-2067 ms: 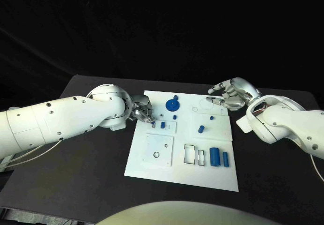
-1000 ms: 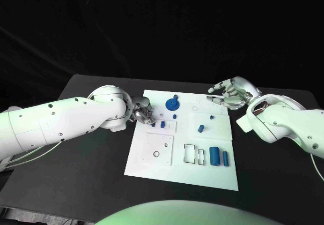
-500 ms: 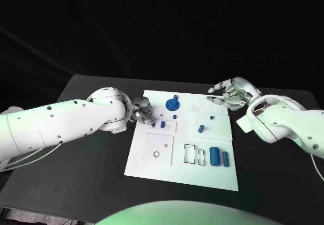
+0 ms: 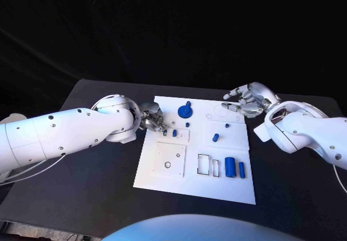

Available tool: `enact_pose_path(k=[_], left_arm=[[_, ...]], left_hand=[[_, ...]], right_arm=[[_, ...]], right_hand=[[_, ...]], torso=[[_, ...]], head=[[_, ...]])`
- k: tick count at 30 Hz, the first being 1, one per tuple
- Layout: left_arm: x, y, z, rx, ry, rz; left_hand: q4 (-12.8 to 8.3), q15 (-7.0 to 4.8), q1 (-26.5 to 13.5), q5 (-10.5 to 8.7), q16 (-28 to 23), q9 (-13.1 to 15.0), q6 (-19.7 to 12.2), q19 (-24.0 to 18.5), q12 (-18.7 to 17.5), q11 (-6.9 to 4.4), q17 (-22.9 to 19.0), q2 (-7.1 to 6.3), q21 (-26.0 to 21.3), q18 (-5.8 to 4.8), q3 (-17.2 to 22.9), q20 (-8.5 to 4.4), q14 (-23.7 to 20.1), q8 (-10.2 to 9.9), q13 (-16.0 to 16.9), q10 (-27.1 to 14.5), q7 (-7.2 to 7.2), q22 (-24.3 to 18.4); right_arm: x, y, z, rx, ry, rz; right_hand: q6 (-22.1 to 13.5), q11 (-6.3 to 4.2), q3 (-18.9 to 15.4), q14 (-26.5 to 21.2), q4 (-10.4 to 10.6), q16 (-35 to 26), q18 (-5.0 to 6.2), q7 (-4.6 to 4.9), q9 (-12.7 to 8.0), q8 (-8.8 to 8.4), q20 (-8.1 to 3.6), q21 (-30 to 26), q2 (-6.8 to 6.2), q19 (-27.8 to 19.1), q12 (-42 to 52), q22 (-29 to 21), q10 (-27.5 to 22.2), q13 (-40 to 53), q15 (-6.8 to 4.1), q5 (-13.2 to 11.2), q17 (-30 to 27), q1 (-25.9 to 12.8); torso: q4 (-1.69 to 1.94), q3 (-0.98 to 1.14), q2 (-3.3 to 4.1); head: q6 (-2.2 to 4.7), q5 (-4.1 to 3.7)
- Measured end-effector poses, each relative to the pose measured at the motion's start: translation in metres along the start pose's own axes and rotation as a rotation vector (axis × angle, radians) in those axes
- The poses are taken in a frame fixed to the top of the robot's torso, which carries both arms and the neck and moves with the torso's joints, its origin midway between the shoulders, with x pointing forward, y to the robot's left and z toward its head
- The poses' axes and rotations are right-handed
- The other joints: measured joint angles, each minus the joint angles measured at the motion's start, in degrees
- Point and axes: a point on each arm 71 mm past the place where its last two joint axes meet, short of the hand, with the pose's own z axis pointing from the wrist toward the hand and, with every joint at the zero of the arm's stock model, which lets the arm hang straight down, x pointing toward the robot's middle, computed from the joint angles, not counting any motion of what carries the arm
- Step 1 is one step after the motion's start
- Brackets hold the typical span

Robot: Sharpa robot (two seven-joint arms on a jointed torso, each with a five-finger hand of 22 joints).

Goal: Assemble the parts on the task board

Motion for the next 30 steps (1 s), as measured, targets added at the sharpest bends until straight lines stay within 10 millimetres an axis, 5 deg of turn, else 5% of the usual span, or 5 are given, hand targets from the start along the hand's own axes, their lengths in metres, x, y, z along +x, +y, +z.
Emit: enact_pose_path(k=[30], left_arm=[[0.0092,0.0021,0.0013,0.009,0.002,0.016]], left_hand=[[-0.39,-0.21,-0.22,-0.16,0.0,-0.02,0.36,0.2,-0.01,0.01,0.0,-0.22,0.0,0.0,0.38,-0.21,-0.21,0.08,-0.02,-0.01,0.01,0.23]], right_arm=[[-0.0004,-0.0019,-0.0005,0.004,-0.001,0.0]], right_hand=[[-0.21,0.0,0.0,0.0,0.0,0.0,-0.01,-0.21,-0.05,0.22,0.0,0.0,0.0,0.0,0.0,0.0,0.0,-0.02,0.0,0.0,0.0,0.0]], torso=[[-0.02,-0.02,-0.03]], head=[[-0.52,0.08]])
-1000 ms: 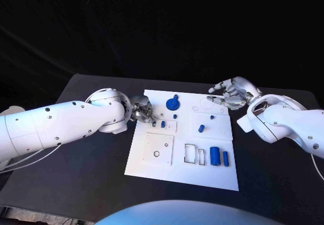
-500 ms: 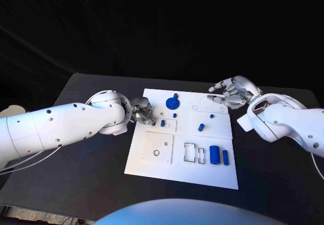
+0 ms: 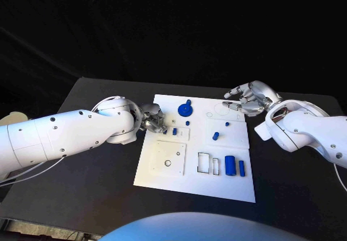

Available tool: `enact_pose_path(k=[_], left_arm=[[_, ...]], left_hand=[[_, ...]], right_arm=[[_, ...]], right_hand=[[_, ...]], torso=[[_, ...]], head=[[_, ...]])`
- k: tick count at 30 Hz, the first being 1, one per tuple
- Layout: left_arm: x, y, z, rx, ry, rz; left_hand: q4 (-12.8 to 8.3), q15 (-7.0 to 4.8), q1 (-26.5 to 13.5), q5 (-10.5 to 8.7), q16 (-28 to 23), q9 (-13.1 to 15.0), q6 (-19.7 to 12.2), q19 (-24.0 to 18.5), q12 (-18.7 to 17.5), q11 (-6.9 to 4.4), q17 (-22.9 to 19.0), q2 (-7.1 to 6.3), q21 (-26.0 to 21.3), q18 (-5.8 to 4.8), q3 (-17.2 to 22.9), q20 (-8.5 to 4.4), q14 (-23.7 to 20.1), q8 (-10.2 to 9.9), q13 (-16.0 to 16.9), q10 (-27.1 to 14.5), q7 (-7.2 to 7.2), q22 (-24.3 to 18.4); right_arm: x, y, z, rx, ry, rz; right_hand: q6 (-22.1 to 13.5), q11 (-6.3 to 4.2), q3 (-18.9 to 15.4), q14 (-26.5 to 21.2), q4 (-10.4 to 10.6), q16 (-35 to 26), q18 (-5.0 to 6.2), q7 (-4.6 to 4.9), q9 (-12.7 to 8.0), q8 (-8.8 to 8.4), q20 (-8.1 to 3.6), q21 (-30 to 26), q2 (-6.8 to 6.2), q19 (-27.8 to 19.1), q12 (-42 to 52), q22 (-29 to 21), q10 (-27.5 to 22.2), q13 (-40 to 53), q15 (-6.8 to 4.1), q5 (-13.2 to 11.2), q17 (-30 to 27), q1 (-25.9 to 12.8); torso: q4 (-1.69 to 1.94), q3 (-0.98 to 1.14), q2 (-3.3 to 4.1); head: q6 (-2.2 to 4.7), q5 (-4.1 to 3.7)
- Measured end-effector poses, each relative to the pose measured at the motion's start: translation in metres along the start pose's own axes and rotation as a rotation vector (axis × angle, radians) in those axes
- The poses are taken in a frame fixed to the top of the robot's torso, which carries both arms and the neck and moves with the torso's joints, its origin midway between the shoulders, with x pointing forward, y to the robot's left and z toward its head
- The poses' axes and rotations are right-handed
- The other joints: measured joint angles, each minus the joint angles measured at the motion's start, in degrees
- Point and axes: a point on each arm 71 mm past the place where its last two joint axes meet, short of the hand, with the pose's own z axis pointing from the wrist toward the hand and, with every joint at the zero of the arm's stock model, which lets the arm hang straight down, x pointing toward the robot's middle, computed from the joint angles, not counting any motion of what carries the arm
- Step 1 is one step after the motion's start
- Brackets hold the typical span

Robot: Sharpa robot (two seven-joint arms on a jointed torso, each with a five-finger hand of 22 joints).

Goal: Assemble the parts on the task board

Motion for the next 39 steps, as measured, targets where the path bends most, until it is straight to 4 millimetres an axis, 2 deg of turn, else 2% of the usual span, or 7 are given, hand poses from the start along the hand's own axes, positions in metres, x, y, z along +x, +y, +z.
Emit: enact_pose_path(k=[31,34,35,39], left_arm=[[0.0013,0.001,-0.0018,-0.003,0.01,-0.005],[0.0012,0.001,-0.0014,-0.004,0.012,-0.011],[0.0011,0.0011,-0.0012,-0.005,0.013,-0.012],[0.0013,0.0001,-0.0007,-0.005,0.016,-0.019]], left_hand=[[0.56,-0.13,-0.01,0.13,0.0,0.09,0.12,0.0,0.3,-0.01,0.0,-0.01,0.0,-0.01,0.57,0.0,0.14,0.0,0.52,0.42,0.09,0.16],[0.96,-0.13,-1.43,0.12,0.0,0.33,0.24,0.0,0.34,-0.22,0.0,0.34,0.0,0.0,0.97,0.0,0.14,0.0,0.44,0.63,-0.02,0.16],[-1.11,-0.13,-2.13,0.08,0.0,0.04,0.25,-0.01,0.34,-0.22,0.0,0.29,0.0,-0.01,3.36,0.0,0.14,-0.02,0.44,0.63,-0.02,0.21],[-1.34,-0.13,-2.8,-0.08,0.0,0.0,0.25,-0.01,0.34,-0.41,0.0,0.52,0.0,0.0,3.71,0.0,0.14,0.23,0.43,0.84,-0.02,0.28]], right_arm=[[-0.0001,-0.0008,-0.0002,0.002,0.0,0.0],[-0.0001,-0.0008,-0.0002,0.002,0.0,0.0],[-0.0001,-0.0008,-0.0002,0.001,0.0,0.0],[0.0,-0.0007,-0.0002,0.001,0.0,0.0]], right_hand=[[0.0,0.0,0.24,0.0,0.24,0.0,0.01,0.0,0.0,0.0,0.0,0.0,0.0,0.0,0.0,0.0,0.0,-0.01,0.0,0.0,0.0,0.0],[0.0,0.0,0.24,0.0,0.24,0.0,0.0,0.0,0.0,0.0,0.0,0.0,0.0,0.0,0.0,0.0,0.0,-0.01,0.0,0.0,0.0,0.0],[0.0,0.0,0.24,0.0,0.24,0.0,0.01,0.0,0.0,0.0,0.0,-0.2,0.0,0.0,0.0,0.0,0.0,-0.01,0.0,0.0,0.0,0.0],[0.0,0.0,0.24,0.0,0.24,0.0,0.01,0.0,0.0,0.0,0.0,-0.2,0.0,0.0,0.0,0.0,0.0,-0.01,0.0,0.0,0.0,0.0]], torso=[[-0.04,0.05,0.01],[-0.05,0.05,0.02],[-0.05,0.05,0.02],[-0.09,0.08,0.02]], head=[[-0.24,-0.08],[-0.22,-0.09],[-0.21,-0.09],[-0.25,-0.12]])
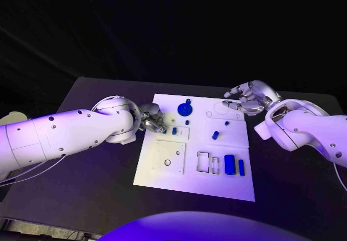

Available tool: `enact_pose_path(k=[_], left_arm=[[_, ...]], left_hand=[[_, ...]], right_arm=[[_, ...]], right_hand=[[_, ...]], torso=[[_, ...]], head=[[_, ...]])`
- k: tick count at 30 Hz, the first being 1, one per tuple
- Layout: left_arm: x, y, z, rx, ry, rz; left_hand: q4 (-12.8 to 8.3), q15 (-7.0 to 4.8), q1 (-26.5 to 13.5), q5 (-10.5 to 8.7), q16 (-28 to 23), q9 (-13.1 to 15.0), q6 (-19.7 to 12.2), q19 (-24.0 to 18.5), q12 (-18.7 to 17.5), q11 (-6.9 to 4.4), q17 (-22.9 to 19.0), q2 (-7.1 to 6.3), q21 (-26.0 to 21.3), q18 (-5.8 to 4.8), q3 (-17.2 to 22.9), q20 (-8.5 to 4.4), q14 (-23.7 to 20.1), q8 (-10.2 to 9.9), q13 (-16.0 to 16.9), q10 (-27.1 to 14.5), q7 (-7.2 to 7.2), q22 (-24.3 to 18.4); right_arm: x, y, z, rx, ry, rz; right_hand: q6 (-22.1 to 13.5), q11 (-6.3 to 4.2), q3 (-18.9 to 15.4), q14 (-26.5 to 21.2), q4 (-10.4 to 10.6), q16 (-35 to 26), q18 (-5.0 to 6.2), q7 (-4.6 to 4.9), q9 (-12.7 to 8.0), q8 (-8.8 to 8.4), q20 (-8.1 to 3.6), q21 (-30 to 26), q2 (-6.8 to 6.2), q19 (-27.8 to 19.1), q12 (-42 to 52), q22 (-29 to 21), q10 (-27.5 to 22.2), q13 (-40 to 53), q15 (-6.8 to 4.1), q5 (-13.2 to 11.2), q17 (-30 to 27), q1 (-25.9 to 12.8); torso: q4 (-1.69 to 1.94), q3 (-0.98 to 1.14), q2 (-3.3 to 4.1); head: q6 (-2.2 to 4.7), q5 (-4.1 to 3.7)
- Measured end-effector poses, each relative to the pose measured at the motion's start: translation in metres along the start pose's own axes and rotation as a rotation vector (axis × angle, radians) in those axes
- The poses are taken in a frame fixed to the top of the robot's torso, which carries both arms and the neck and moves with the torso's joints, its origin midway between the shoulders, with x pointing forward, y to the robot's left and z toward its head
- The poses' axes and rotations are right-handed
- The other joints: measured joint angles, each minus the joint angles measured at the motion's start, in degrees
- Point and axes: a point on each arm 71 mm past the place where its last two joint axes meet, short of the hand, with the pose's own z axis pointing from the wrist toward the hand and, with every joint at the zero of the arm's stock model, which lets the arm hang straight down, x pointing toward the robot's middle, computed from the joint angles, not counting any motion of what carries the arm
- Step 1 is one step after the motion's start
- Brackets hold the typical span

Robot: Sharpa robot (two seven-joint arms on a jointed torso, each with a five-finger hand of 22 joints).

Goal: Assemble the parts on the task board

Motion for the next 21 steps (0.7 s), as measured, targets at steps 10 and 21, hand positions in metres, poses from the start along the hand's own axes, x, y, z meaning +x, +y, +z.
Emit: enact_pose_path(k=[10,21], left_arm=[[-0.0003,0.0014,0.0012,-0.008,0.009,-0.013],[-0.0005,0.0027,0.002,-0.013,0.012,-0.02]], left_hand=[[-0.94,-0.17,-2.22,-0.03,0.0,0.1,0.09,0.12,0.0,-0.01,0.0,-0.37,0.0,0.0,0.94,-0.12,0.17,0.14,0.17,0.4,0.08,0.0],[-2.04,-0.41,-2.7,-0.03,0.0,-0.02,0.06,0.21,0.0,-0.22,0.0,-0.63,0.0,0.0,-0.14,-0.21,-0.01,0.14,0.2,0.61,-0.72,-0.01]], right_arm=[[-0.0003,-0.0004,0.0002,0.001,-0.001,-0.001],[-0.0004,-0.0006,0.0003,0.001,-0.001,-0.001]], right_hand=[[0.0,0.0,0.0,0.0,0.0,0.0,0.0,0.0,0.0,0.0,0.0,0.0,0.0,0.0,0.0,0.0,0.0,0.0,0.0,0.0,0.0,0.0],[0.0,0.0,0.0,0.0,0.0,0.0,0.0,0.0,0.0,0.0,0.0,0.0,0.0,0.0,0.0,0.0,0.0,0.05,0.0,0.0,0.05,0.0]], torso=[[0.03,0.02,0.01],[0.03,-0.02,0.0]], head=[[-0.09,-0.08],[-0.18,-0.08]])
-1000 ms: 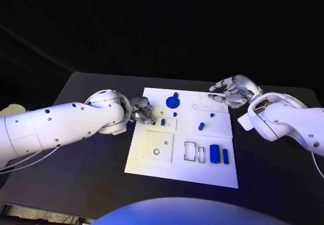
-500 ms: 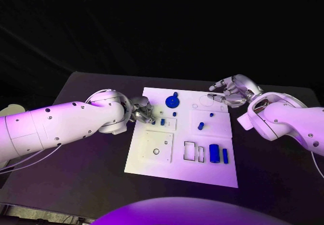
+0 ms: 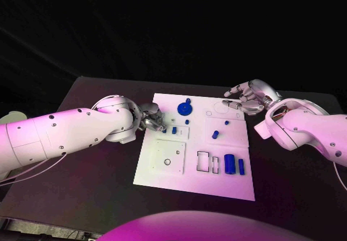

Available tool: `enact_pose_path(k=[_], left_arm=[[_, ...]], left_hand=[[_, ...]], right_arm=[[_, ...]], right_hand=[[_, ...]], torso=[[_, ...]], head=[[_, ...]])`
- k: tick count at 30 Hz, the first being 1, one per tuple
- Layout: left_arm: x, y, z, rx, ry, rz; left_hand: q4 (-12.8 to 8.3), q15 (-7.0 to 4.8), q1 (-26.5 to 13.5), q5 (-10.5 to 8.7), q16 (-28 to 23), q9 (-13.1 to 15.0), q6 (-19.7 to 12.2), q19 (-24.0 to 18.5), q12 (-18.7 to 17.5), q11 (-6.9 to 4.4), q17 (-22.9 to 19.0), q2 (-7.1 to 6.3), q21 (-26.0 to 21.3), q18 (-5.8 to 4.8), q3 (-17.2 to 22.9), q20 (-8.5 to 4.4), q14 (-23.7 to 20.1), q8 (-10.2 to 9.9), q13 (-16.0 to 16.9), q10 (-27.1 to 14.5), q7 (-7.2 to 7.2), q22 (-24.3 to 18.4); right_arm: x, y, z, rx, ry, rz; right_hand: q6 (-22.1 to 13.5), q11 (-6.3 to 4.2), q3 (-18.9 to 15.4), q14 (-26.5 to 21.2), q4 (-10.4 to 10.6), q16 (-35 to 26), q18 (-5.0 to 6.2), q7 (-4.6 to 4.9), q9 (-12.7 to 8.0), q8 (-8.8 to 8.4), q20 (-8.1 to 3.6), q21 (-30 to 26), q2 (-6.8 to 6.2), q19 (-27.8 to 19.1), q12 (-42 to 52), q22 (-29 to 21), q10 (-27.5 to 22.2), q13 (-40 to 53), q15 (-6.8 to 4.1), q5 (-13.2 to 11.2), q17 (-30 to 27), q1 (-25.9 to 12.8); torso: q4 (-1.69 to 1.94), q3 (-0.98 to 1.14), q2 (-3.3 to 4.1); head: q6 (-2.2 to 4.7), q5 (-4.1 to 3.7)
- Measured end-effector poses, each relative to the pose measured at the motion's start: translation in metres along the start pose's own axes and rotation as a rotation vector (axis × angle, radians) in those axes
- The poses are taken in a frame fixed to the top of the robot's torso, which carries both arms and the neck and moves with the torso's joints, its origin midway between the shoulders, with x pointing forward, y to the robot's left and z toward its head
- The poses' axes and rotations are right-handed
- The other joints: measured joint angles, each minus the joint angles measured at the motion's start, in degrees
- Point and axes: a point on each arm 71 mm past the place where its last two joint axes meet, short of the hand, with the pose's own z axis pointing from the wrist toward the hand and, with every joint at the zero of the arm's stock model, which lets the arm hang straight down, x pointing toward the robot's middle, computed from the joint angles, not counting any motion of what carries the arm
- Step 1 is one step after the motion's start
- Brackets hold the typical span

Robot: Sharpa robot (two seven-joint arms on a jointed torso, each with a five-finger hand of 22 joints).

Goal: Assemble the parts on the task board

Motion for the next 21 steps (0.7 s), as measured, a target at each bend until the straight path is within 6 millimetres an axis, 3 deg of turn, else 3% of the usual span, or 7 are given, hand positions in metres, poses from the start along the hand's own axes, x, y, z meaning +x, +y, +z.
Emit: enact_pose_path(k=[21], left_arm=[[-0.0011,-0.0019,0.0012,0.011,-0.01,0.03]], left_hand=[[-1.07,0.0,3.2,-0.31,0.0,0.07,0.01,0.0,-0.22,0.01,0.0,-0.86,0.0,0.0,-1.07,0.0,0.0,-0.05,-0.35,-0.01,0.0,-0.09]], right_arm=[[-0.0002,-0.0002,0.0,0.0,0.0,0.0]], right_hand=[[0.0,0.0,-0.01,0.0,0.64,0.0,0.0,0.0,-0.06,0.22,0.0,0.0,0.23,0.0,0.0,0.0,0.0,-0.02,0.0,0.0,-0.01,-0.23]], torso=[[0.02,-0.07,-0.01]], head=[[-0.03,-0.02]])
